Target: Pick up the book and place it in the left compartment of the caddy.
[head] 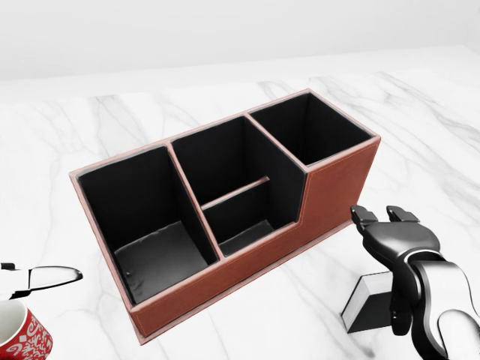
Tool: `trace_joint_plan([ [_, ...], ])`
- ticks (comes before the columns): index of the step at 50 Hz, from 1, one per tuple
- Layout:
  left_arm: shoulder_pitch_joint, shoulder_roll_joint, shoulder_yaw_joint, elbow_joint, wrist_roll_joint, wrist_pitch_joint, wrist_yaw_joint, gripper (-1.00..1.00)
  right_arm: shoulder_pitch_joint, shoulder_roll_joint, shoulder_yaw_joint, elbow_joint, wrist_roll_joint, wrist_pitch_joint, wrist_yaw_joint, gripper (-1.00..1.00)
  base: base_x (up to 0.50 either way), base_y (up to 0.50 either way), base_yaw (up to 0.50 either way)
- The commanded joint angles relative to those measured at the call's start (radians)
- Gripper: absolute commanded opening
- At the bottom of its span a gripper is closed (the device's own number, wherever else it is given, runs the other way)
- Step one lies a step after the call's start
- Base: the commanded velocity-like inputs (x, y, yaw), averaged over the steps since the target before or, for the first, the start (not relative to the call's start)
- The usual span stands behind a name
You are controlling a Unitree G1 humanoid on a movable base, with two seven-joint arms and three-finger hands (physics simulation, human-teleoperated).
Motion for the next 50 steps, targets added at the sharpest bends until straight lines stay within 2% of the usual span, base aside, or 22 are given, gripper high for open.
trace_joint_plan([
  [1,-0.003,0.002,0.002,0.001,0.001,0.000,0.003,1.00,-0.069,-0.024,0.028,0.220,0.018,0.026,-0.105,1.00,0.00,0.00,0.00],
  [19,0.000,-0.001,-0.003,0.008,0.008,0.000,0.000,1.00,-0.106,-0.044,0.065,0.438,0.066,0.039,-0.240,1.00,0.00,0.00,0.00],
  [23,0.000,0.000,-0.002,0.013,0.007,0.000,0.000,1.00,-0.094,-0.047,0.068,0.443,0.070,0.040,-0.234,1.00,0.00,0.00,0.00],
  [24,0.000,-0.001,-0.002,0.013,0.006,0.000,0.000,1.00,-0.089,-0.049,0.071,0.444,0.066,0.038,-0.238,-0.39,0.00,0.00,0.00],
  [25,0.000,-0.001,-0.002,0.014,0.007,0.000,0.000,1.00,-0.087,-0.049,0.072,0.445,0.065,0.037,-0.240,-0.39,0.00,0.00,0.00],
  [26,0.000,-0.001,-0.002,0.014,0.007,0.000,0.000,1.00,-0.083,-0.050,0.073,0.443,0.064,0.036,-0.236,-1.00,0.00,0.00,0.00],
  [44,-0.002,0.001,-0.002,0.020,0.006,0.000,0.001,1.00,-0.071,-0.053,0.070,0.413,0.046,0.023,-0.208,-1.00,0.00,0.00,0.00],
  [50,-0.005,0.003,-0.003,0.028,0.005,0.000,0.001,1.00,-0.065,-0.045,0.064,0.316,0.034,0.018,-0.135,-1.00,0.00,0.00,0.00],
])
